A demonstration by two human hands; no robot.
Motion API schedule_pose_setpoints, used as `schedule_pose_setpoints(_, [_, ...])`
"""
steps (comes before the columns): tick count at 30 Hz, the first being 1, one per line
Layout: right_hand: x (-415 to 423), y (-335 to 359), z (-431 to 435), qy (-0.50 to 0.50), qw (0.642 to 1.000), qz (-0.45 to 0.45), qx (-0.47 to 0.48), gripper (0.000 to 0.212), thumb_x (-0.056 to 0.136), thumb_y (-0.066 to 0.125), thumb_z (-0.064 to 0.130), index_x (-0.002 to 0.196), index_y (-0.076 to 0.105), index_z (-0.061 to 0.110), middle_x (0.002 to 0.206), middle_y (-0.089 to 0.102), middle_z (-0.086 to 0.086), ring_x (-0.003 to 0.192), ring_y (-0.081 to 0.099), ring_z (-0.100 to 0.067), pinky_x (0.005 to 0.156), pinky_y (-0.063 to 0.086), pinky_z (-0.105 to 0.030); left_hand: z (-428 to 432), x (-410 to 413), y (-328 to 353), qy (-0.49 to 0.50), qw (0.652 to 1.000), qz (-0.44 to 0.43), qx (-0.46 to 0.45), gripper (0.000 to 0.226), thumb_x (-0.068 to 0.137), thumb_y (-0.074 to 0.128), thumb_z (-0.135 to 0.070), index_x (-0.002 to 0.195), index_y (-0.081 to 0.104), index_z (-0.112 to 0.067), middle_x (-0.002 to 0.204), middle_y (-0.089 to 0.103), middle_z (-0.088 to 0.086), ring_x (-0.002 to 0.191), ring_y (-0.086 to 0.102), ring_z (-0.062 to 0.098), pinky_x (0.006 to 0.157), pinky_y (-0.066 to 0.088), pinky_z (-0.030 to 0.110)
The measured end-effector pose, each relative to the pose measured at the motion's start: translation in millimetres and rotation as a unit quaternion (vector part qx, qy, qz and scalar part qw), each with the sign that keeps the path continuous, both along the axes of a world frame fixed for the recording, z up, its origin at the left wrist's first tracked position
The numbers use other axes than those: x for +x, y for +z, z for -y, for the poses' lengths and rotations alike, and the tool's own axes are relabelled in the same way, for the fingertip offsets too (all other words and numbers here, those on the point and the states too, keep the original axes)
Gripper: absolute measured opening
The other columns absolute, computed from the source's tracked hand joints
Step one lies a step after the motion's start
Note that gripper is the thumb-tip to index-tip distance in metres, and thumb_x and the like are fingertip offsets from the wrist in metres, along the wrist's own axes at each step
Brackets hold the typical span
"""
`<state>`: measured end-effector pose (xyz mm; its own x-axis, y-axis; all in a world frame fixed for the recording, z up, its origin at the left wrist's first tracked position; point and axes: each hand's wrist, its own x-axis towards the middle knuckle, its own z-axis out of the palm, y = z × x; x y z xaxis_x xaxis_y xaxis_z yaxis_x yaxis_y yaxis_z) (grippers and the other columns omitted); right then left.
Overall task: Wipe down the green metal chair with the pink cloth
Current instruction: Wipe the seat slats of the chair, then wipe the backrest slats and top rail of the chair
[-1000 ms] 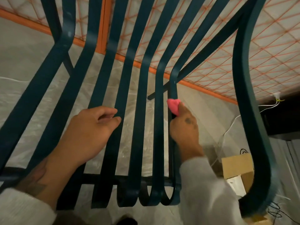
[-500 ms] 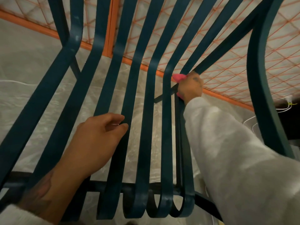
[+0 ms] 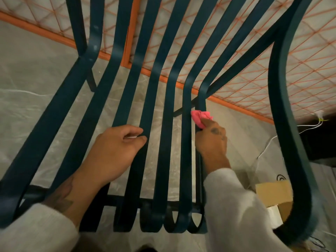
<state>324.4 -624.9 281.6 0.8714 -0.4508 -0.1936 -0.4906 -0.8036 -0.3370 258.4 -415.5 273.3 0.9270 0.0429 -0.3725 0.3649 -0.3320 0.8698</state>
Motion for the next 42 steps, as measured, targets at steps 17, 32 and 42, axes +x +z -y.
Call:
schedule_pose_setpoints(17, [-138, 132, -90, 0.001, 0.845, 0.05, 0.532, 0.013, 0.093, 0.066, 0.022, 0.105, 0.07, 0.02, 0.094, 0.076, -0.006, 0.075, 0.072, -0.024, 0.047, 0.049, -0.024, -54, -70, 110, 0.105, 0.988, 0.095, -0.067, 0.02, 0.087, 0.066, -0.033, 0.106, 0.072, -0.033, 0.107, 0.07, -0.014, 0.103, 0.064, 0.005, 0.099, 0.05, 0.039])
schedule_pose_setpoints(32, [-229, 260, -149, 0.06, 0.781, 0.097, 0.614, 0.028, 0.086, 0.068, 0.003, 0.112, 0.068, 0.012, 0.105, 0.073, -0.014, 0.096, 0.07, -0.029, 0.077, 0.057, -0.042, -125, -173, 268, 0.089, 0.976, 0.196, -0.02, 0.021, 0.087, 0.067, -0.024, 0.107, 0.072, -0.021, 0.105, 0.071, -0.006, 0.103, 0.063, 0.011, 0.099, 0.05, 0.043])
schedule_pose_setpoints(42, [-179, 228, -149, 0.011, 0.78, 0.055, 0.624, 0.016, 0.094, 0.062, 0.02, 0.104, 0.072, 0.013, 0.089, 0.078, -0.009, 0.085, 0.073, -0.025, 0.08, 0.059, -0.04, -142, -111, 238, 0.078, 0.969, 0.203, 0.119, 0.032, 0.09, 0.066, -0.028, 0.12, 0.065, -0.018, 0.118, 0.066, -0.003, 0.109, 0.059, 0.011, 0.095, 0.044, 0.027])
